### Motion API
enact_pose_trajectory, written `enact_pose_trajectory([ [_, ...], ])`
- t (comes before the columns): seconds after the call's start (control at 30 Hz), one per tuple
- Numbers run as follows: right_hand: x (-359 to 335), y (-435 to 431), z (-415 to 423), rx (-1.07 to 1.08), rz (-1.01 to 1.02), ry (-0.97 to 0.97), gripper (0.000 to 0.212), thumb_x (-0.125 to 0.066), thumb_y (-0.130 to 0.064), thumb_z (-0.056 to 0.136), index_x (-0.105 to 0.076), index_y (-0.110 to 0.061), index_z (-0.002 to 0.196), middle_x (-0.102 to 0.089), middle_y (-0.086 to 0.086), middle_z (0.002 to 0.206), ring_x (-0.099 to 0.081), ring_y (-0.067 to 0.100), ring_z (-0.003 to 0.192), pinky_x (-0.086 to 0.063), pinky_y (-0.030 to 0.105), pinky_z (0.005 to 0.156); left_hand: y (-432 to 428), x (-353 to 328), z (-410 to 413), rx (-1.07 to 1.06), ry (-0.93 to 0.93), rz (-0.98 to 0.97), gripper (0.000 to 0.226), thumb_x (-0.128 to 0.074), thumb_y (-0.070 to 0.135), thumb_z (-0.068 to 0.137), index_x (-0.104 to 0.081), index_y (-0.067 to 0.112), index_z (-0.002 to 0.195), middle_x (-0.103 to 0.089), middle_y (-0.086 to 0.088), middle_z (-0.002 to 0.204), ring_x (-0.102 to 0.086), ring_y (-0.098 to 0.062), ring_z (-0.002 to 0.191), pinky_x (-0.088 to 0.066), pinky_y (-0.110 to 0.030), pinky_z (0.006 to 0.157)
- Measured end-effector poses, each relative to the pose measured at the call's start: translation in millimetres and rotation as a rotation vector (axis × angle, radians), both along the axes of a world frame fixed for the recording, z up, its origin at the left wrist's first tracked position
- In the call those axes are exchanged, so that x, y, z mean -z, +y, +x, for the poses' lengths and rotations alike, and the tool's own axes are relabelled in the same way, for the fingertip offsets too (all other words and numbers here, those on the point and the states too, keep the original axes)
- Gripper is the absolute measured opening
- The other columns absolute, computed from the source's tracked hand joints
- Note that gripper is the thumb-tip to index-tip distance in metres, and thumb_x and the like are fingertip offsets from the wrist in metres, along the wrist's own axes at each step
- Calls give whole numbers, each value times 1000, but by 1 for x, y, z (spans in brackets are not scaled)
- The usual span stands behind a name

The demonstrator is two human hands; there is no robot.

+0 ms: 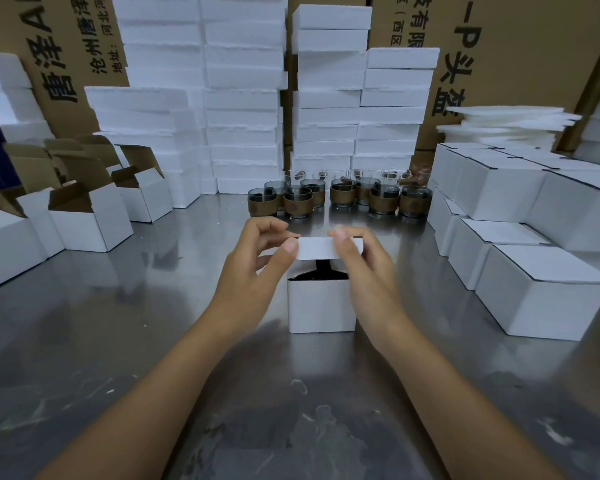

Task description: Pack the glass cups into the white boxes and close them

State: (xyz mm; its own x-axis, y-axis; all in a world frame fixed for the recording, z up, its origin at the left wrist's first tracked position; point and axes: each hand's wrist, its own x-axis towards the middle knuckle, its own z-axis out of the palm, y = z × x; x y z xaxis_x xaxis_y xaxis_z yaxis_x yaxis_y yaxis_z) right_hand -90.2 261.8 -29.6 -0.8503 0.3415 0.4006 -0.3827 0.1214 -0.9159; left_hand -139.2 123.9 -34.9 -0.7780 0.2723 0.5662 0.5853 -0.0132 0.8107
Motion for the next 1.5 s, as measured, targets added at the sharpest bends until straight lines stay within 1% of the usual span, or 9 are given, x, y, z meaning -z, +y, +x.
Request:
enact_pose_trajectory([
  [0.13, 4, 0, 0, 16, 148, 9, 35, -54, -59, 72, -56, -32, 94, -59, 1, 107, -55, 3, 87, -40, 7, 68, -2, 1, -2, 20, 46, -48, 21, -50, 40, 89, -55, 25, 104, -63, 5, 108, -59, -6, 104, -45, -13, 85],
  [0.33, 9, 7, -2, 6, 272, 26, 12, -63, -30, 87, -55, -35, 94, -51, -9, 114, -49, -12, 96, -37, 5, 77, -11, 7, -8, 38, 38, -179, 26, -45, 48, 86, -55, 28, 100, -59, 14, 125, -47, 3, 123, -38, -13, 99],
  [0.47, 11, 8, -1, -23, 263, -2, 12, -63, -28, 88, -58, -31, 98, -47, -20, 118, -42, -18, 107, -34, 4, 87, -10, 6, -9, 41, -6, -121, 32, -46, 48, 88, -58, 18, 91, -62, 13, 121, -53, 4, 114, -40, -7, 88],
  [0.57, 8, 6, -2, -34, 173, -19, 12, -51, -24, 95, -62, -29, 92, -49, -23, 112, -42, -24, 99, -31, -2, 82, -9, 6, -12, 50, -67, -50, 13, -53, 23, 94, -61, 23, 84, -65, 11, 114, -58, 3, 105, -42, -6, 81],
  [0.8, 5, 5, -2, -41, 163, -39, 30, -43, -9, 96, -62, -30, 86, -50, -16, 117, -42, -13, 108, -28, -2, 86, -6, 12, -16, 102, -174, -138, 28, -43, 39, 86, -47, 47, 113, -46, 29, 124, -42, 17, 115, -36, -12, 95],
  [1.0, 8, 3, -2, 19, 227, -78, 24, -44, -13, 97, -53, -35, 101, -48, -20, 119, -46, 5, 117, -40, 24, 97, -4, 11, -19, 107, -217, -180, 34, -42, 18, 98, -40, 50, 112, -42, 31, 119, -41, 21, 108, -37, -11, 86],
  [1.17, 14, 4, -1, 195, 457, 45, 10, -51, -23, 95, -58, -25, 102, -47, -11, 119, -43, 1, 117, -25, -3, 87, -5, 10, -13, 117, -219, -146, 34, -47, 29, 96, -36, 35, 128, -44, 21, 125, -46, 17, 108, -40, -7, 85],
  [1.33, 19, 1, 4, 175, 594, -68, 46, -59, -55, 80, -52, -34, 121, -27, -14, 139, -30, 1, 128, -30, 18, 95, -5, 7, -7, 86, -210, -164, 68, -50, 57, 70, -32, 34, 131, -42, 13, 132, -45, -4, 122, -37, -19, 97],
  [1.5, 17, -4, 9, 212, 644, -161, 70, -68, -62, 63, -43, -38, 123, -21, -12, 141, -32, 12, 130, -36, 39, 105, -6, 10, -5, 75, -215, -158, 59, -49, 62, 77, -37, 39, 129, -44, 20, 129, -45, 9, 116, -38, -7, 83],
])
